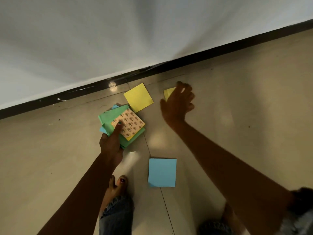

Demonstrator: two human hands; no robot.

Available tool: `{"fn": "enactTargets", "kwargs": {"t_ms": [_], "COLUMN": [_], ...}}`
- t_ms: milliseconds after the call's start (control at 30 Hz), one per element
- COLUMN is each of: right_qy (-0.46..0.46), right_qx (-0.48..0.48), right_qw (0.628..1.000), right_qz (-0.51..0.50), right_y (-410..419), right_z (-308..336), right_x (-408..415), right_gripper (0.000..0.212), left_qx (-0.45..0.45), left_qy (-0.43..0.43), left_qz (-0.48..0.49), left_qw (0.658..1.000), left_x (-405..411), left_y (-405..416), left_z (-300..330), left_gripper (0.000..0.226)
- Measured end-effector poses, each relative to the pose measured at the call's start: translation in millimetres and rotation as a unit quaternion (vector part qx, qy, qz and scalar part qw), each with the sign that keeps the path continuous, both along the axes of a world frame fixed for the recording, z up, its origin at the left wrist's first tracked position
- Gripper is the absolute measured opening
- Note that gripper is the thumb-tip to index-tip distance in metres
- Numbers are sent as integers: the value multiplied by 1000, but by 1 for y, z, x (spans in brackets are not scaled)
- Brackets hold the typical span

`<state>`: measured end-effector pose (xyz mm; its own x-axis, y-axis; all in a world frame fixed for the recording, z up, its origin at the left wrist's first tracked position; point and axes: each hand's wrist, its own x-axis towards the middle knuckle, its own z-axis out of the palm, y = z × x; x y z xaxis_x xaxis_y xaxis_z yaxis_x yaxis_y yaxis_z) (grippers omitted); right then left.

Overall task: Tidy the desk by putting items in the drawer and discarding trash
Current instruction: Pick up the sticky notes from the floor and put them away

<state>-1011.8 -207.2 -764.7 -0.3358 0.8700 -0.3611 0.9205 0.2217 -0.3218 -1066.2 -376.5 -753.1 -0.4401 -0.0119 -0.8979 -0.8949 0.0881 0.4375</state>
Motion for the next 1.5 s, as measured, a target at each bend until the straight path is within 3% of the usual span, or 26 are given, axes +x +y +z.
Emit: {"fn": "enactTargets", "kwargs": {"t_ms": [100, 167, 267, 367, 467, 567, 667, 767, 867, 933, 1000, 1133, 1200, 1267, 1367, 1433, 1500], "right_qy": [-33, -26, 87, 101, 29, -6, -39, -60, 75, 180, 198, 106, 96, 157, 264, 213, 53], "right_qx": [-101, -161, -203, -249, -184, -93, -115, -157, -258, -348, -385, -330, -302, -290, -210, -83, -52], "right_qw": [988, 977, 968, 963, 980, 992, 991, 985, 963, 920, 901, 938, 948, 944, 932, 966, 997], "right_qz": [-113, -139, -121, -29, 69, 83, 62, 50, 14, -27, -16, 3, 12, -5, -135, -119, 39], "right_y": [28, 32, 22, -2, -28, -42, -40, -34, -33, -38, -47, -70, -79, -88, -94, -97, -106], "right_z": [-9, -10, -1, 3, -7, -16, -22, -19, 1, 22, 37, 37, 40, 46, 47, 33, 14], "right_x": [6, 8, 1, -24, -47, -54, -57, -59, -42, -20, 4, 46, 60, 68, 82, 101, 124], "right_gripper": [90, 80, 47, 44, 49, 77, 89, 63, 32, 24, 23, 32, 44, 49, 31, 31, 54], "left_qx": [-8, -10, -10, -12, -19, -25, -33, -30, -21, -3, 52, 161, 150, 107, 67, 62, 65], "left_qy": [3, 4, 2, 2, 6, 16, 15, 4, 3, 1, -12, -69, -84, -72, -46, -31, -21], "left_qz": [4, 6, 26, 35, 32, 19, 13, 17, 25, 26, 9, -84, -121, -139, -110, -85, -78], "left_qw": [1000, 1000, 1000, 999, 999, 999, 999, 999, 999, 1000, 999, 981, 978, 982, 991, 994, 995], "left_x": [-4, -4, -3, -1, 1, -1, -4, -2, 0, 2, 5, 15, 25, 32, 32, 28, 26], "left_y": [-5, -9, -12, -15, -16, -18, -19, -17, -16, -16, -16, -11, -9, -10, -7, -1, 5], "left_z": [-4, -7, -10, -12, -12, -13, -13, -11, -5, 0, 6, 20, 25, 25, 23, 24, 26], "left_gripper": [14, 14, 24, 18, 16, 32, 36, 29, 19, 18, 16, 56, 51, 45, 36, 25, 22]}}
